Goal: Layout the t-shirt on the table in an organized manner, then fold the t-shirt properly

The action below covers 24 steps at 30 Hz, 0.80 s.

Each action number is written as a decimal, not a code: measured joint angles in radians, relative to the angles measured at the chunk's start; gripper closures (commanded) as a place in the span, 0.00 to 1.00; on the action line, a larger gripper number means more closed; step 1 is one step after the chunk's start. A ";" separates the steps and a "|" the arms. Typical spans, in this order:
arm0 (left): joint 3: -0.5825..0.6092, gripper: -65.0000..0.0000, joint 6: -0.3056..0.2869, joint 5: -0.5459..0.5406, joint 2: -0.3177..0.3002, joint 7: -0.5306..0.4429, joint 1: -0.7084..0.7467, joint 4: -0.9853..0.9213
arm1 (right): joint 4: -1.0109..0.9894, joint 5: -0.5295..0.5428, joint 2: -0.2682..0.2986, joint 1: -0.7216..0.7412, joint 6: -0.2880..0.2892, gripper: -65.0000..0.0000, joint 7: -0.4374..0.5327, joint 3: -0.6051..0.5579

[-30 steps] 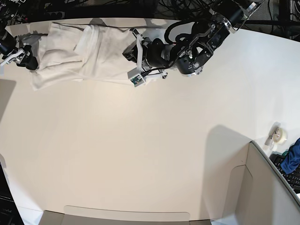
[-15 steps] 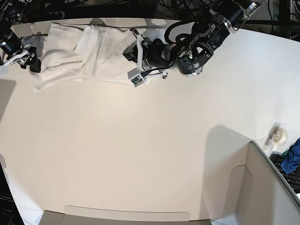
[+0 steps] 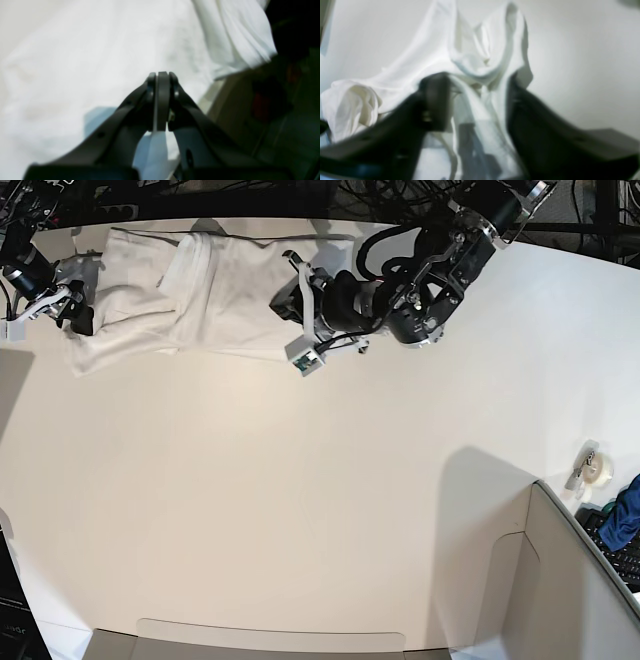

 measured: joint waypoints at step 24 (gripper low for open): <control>-0.270 1.00 -0.011 0.195 -0.204 -0.174 0.265 -0.028 | 0.026 -0.049 -0.014 0.066 0.000 1.00 -0.056 -0.046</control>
